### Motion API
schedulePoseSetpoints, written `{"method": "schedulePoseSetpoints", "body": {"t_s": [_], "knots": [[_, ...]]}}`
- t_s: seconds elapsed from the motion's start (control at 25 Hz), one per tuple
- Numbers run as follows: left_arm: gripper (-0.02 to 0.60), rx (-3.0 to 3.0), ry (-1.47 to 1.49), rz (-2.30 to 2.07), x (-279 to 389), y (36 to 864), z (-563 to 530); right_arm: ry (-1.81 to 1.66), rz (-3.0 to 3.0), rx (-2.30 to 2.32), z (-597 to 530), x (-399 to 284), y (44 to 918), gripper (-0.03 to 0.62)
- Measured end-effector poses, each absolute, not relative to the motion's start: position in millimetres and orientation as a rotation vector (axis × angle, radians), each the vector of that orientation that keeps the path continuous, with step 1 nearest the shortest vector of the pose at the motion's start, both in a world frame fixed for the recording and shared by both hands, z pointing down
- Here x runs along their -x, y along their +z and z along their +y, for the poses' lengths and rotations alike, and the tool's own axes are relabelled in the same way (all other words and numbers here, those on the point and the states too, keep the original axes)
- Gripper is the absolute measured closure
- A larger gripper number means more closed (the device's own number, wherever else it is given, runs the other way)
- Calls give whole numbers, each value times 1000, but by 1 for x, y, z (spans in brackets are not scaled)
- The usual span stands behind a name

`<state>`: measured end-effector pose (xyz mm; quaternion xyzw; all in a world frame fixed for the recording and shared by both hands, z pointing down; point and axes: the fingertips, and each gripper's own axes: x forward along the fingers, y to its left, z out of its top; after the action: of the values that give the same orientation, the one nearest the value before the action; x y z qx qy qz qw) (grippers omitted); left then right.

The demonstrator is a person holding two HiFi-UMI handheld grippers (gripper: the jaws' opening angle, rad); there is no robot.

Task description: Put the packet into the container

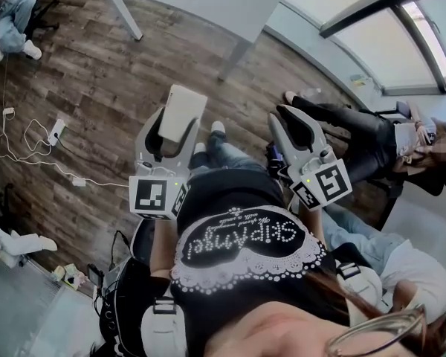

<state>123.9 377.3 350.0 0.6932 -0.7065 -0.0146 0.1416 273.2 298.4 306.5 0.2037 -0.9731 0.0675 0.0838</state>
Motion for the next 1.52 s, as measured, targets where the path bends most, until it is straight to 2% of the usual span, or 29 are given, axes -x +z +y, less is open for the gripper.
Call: {"method": "schedulePoseSetpoints", "body": {"t_s": [0.44, 1.52], "knots": [[308, -1984, -49, -2095, -113, 334, 310, 220, -2921, -586, 229, -269, 304, 523], [316, -2152, -56, -2074, -119, 324, 239, 294, -2899, -579, 164, -260, 327, 525]]}}
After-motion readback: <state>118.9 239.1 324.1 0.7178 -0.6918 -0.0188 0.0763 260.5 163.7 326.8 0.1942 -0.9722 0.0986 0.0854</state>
